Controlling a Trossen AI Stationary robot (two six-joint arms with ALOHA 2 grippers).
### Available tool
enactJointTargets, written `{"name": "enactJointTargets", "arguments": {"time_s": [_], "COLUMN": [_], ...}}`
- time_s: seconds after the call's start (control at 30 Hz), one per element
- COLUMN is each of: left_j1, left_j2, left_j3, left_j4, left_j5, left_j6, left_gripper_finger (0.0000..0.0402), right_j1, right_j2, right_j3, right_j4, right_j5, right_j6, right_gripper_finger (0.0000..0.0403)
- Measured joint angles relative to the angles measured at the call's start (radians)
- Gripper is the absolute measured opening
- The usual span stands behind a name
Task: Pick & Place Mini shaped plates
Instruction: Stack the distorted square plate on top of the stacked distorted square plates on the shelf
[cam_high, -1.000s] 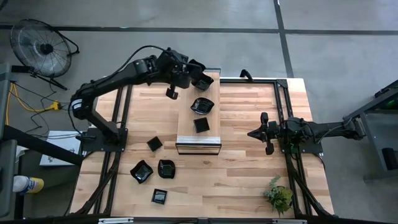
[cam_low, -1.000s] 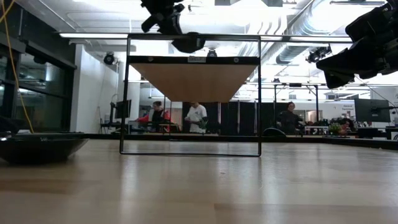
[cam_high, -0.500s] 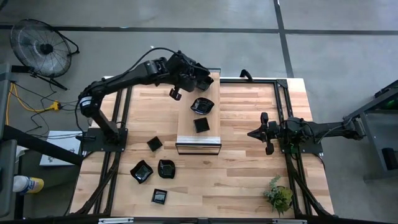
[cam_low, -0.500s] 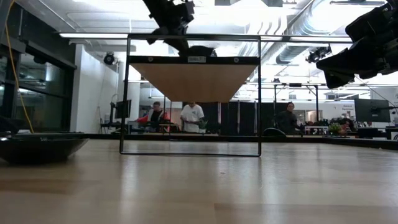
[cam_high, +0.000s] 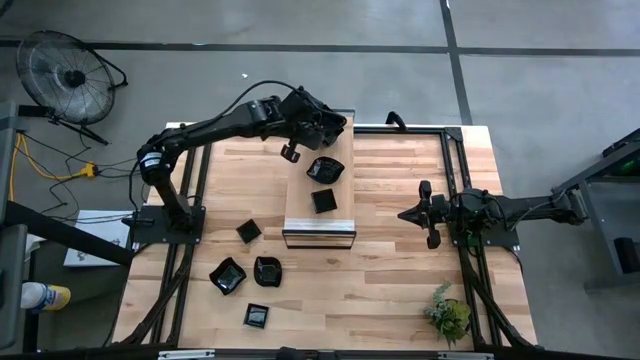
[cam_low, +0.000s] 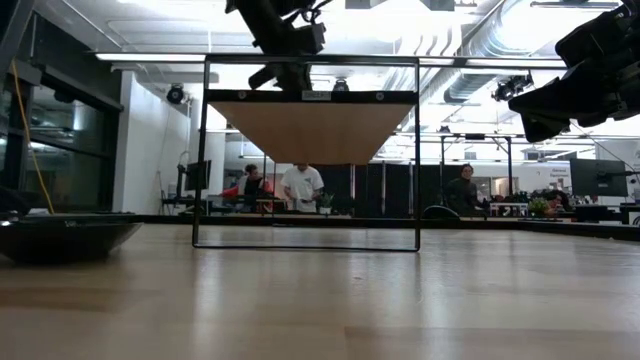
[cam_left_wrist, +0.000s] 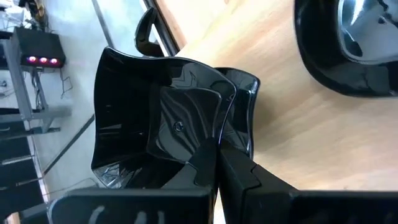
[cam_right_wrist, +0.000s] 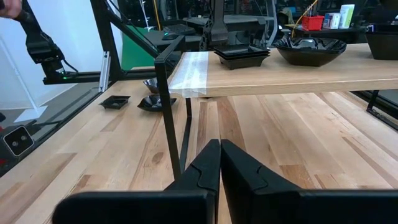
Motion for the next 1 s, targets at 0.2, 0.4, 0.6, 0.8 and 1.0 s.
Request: {"name": "enactJointTargets", "arguments": {"time_s": [0.2, 0.4, 0.6, 0.8, 1.0], "left_j1": [-0.005, -0.006, -0.006, -0.01, -0.017], "left_j2": [0.021, 0.019, 0.019, 0.026, 0.036], "left_j3": [-0.001, 0.0, -0.01, -0.01, -0.01], "left_j4": [0.008, 0.009, 0.001, 0.007, 0.008], "left_j5": [-0.023, -0.022, -0.017, -0.011, -0.015], "left_j6": [-0.052, -0.083, -0.097, -0.099, -0.119], "left_gripper_finger": [0.0, 0.0, 0.0, 0.0, 0.0], "right_j1": [0.0, 0.0, 0.0, 0.0, 0.0], "right_j2": [0.0, 0.0, 0.0, 0.0, 0.0], "right_j3": [0.0, 0.0, 0.0, 0.0, 0.0], "right_j4": [0.0, 0.0, 0.0, 0.0, 0.0], "right_j5": [0.0, 0.0, 0.0, 0.0, 0.0], "right_j6": [0.0, 0.0, 0.0, 0.0, 0.0], "right_gripper_finger": [0.0008, 0.0008, 0.0005, 0.0005, 0.0003]}}
